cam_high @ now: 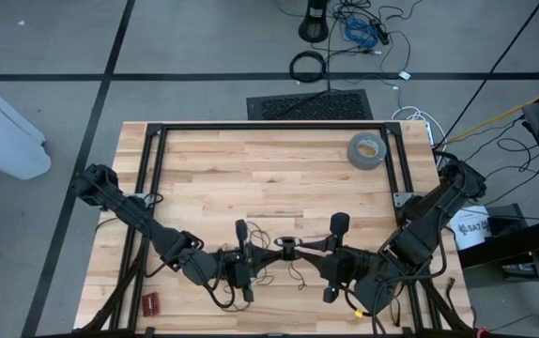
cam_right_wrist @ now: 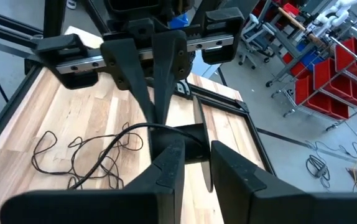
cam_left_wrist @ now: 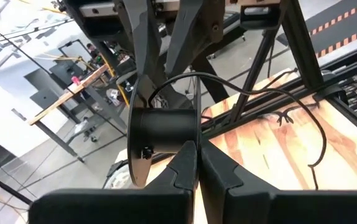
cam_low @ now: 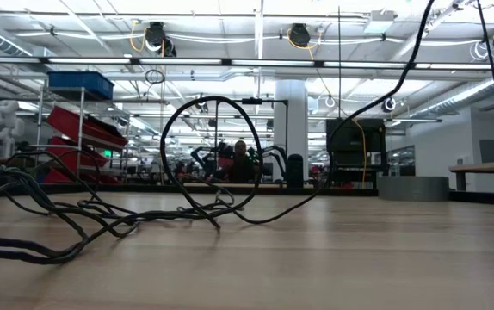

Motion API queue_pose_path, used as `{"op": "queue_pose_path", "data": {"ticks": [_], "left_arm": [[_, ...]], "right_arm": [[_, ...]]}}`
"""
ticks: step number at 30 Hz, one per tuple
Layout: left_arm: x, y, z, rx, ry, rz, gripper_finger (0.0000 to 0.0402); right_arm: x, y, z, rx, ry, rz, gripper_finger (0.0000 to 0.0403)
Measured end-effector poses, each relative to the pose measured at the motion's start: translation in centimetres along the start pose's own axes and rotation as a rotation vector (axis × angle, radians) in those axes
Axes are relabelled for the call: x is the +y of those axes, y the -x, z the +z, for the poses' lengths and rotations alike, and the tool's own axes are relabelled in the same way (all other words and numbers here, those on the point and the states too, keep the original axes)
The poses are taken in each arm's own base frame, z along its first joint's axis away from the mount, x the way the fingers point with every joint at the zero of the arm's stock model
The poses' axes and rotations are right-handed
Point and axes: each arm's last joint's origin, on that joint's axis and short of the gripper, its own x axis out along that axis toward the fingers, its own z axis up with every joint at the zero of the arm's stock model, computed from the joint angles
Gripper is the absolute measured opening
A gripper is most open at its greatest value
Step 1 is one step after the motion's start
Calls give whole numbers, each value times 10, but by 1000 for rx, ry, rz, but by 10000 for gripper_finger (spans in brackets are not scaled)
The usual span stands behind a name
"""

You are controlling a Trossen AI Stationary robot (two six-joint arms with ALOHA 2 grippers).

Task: Coil cords
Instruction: Coil the black wire onto the spool

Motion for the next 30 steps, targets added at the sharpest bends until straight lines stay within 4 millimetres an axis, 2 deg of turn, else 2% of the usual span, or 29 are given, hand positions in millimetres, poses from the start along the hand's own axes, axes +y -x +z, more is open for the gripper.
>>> {"op": "queue_pose_path", "data": {"ticks": [8, 15, 19, 22, 25, 30], "left_arm": [[0, 6, 3, 8, -25, 23, 12], [0, 19, 10, 27, -68, 70, 12], [1, 30, 17, 11, -76, 73, 12], [-3, 37, 21, 0, -158, 58, 12], [-10, 45, 24, -17, -263, 35, 12], [-13, 55, 32, -16, -284, 107, 12]], "right_arm": [[3, 8, 0, -18, 8, -46, 67], [6, 12, 0, -24, -19, -27, 67], [10, 12, -1, -4, -32, 112, 67], [13, 8, -2, 14, -31, 190, 67], [19, 3, -4, 26, 6, 193, 67], [25, -9, -8, 47, 87, 202, 67]]}}
